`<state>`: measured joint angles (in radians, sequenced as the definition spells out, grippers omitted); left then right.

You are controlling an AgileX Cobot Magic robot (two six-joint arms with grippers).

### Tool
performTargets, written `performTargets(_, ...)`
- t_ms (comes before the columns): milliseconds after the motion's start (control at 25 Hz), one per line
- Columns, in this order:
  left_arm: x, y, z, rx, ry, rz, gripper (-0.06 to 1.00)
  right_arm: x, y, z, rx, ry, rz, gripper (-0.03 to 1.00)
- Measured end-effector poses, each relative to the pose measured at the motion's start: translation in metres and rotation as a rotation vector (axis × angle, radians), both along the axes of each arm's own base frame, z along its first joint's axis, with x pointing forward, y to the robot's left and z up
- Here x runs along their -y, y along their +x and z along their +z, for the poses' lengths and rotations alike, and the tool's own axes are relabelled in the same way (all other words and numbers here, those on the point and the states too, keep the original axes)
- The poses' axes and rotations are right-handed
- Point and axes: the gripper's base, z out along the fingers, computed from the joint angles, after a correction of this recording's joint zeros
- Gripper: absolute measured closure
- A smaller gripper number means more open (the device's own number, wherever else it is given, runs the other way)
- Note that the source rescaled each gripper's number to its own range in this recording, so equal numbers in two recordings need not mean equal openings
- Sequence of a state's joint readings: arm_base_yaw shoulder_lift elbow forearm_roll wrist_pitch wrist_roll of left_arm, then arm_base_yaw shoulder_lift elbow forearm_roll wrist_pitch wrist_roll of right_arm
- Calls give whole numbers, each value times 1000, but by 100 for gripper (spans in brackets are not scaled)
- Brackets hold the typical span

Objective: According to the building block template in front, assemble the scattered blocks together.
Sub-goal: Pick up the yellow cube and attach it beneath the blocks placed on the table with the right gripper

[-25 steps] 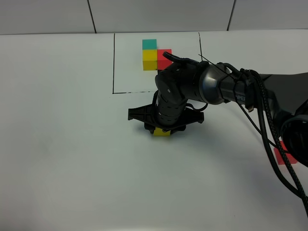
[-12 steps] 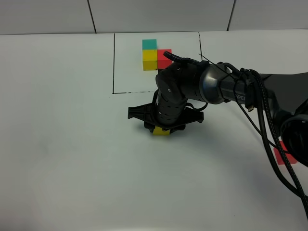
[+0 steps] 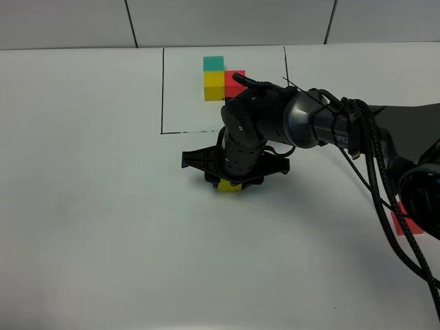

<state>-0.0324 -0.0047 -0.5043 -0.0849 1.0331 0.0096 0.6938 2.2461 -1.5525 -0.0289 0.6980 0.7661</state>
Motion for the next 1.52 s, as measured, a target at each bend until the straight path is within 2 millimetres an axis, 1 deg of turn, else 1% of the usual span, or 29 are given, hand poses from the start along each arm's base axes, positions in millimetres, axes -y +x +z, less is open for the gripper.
performTargets(160,0,0,0,0,-1,1,-4,0,0,-2,-7,0,-4,97)
performTargets(1520,0,0,0,0,-1,1,-4,0,3,-3,34,-17,6,97)
